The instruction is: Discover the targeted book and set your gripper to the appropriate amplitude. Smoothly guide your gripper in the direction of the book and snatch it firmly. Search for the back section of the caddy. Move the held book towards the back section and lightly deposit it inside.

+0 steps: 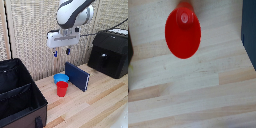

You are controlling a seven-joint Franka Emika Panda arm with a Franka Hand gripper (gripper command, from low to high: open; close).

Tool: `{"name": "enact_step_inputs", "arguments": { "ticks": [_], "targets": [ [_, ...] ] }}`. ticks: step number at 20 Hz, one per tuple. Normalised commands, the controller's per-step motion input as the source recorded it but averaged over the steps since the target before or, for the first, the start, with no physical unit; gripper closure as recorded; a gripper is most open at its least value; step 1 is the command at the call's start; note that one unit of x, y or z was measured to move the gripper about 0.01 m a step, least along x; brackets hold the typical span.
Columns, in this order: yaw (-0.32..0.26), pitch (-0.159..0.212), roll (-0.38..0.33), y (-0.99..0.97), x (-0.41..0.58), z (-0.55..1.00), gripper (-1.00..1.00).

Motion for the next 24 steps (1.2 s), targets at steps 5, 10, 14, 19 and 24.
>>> {"name": "enact_step_inputs", "arguments": {
  "ticks": [5,10,14,19,24],
  "targets": [
    [0.0,0.0,0.0,-0.4,0.003,-0.07,-1.0],
    [0.001,0.0,0.0,-0.47,0.0,-0.14,-1.0],
    [0.02,0.0,0.0,-0.46,0.0,-0.14,-1.0],
    [0.057,0.0,0.0,-0.43,0.025,-0.15,-1.0],
    [0.094,0.0,-0.001,-0.39,0.085,-0.17,-1.0]
  ]
}}
